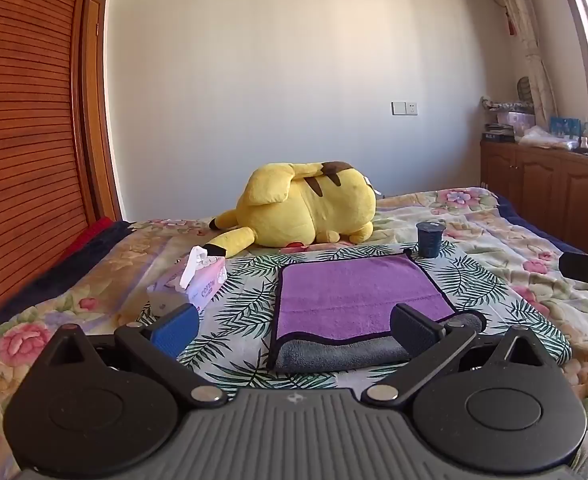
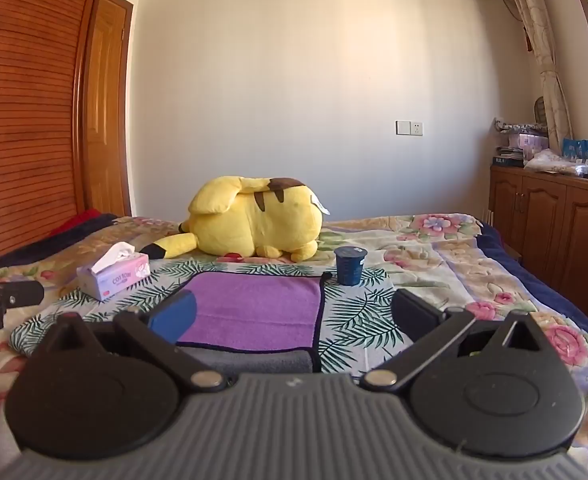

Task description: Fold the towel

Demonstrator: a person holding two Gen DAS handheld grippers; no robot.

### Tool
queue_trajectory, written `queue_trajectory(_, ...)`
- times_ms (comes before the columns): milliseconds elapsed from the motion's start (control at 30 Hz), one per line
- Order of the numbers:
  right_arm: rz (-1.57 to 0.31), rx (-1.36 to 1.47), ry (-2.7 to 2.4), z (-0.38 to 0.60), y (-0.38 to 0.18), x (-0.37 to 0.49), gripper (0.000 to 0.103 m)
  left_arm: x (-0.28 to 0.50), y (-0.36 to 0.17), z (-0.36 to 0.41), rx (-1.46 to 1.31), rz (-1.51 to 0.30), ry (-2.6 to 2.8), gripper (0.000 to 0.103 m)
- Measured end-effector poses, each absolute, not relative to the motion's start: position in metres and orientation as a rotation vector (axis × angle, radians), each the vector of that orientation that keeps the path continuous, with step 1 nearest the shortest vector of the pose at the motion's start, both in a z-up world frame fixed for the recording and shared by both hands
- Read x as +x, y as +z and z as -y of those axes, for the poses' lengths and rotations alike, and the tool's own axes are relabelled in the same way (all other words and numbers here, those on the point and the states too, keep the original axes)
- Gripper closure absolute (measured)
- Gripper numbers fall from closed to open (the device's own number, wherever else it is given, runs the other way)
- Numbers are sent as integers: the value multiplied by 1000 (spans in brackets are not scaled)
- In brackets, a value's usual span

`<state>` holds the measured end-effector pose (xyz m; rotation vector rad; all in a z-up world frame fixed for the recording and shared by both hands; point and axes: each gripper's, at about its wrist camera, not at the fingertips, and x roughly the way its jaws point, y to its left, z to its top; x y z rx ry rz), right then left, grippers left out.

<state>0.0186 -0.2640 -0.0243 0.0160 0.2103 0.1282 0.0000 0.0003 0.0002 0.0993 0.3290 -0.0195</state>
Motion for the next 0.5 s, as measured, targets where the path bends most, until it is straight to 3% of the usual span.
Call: queue_trajectory(500, -211, 17, 129, 262, -26, 19, 0, 1, -1, -2, 108, -331, -18, 16)
